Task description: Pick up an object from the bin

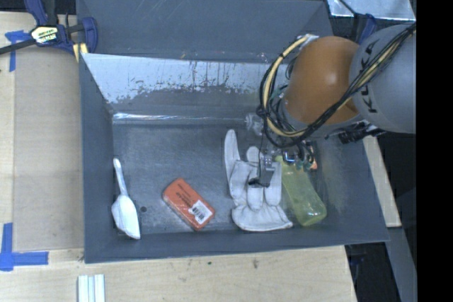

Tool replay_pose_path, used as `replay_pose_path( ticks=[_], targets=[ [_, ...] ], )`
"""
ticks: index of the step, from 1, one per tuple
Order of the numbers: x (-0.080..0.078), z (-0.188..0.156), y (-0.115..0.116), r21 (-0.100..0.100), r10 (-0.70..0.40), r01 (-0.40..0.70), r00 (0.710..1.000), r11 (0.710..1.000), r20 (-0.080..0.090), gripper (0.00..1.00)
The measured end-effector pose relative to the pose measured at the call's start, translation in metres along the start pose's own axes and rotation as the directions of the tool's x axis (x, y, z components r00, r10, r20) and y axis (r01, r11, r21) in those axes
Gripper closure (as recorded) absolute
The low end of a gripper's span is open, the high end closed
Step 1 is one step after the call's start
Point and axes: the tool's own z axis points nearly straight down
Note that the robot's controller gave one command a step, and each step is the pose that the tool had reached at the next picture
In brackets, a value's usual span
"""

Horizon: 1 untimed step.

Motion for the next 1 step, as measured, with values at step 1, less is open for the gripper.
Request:
replay_pose_path(
  ticks=[1],
  targets=[
    [0.0019, 0.0133, -0.0293, -0.001, -0.085, 0.085, 0.996, 0.996, -0.011, 0.00]
  ],
)
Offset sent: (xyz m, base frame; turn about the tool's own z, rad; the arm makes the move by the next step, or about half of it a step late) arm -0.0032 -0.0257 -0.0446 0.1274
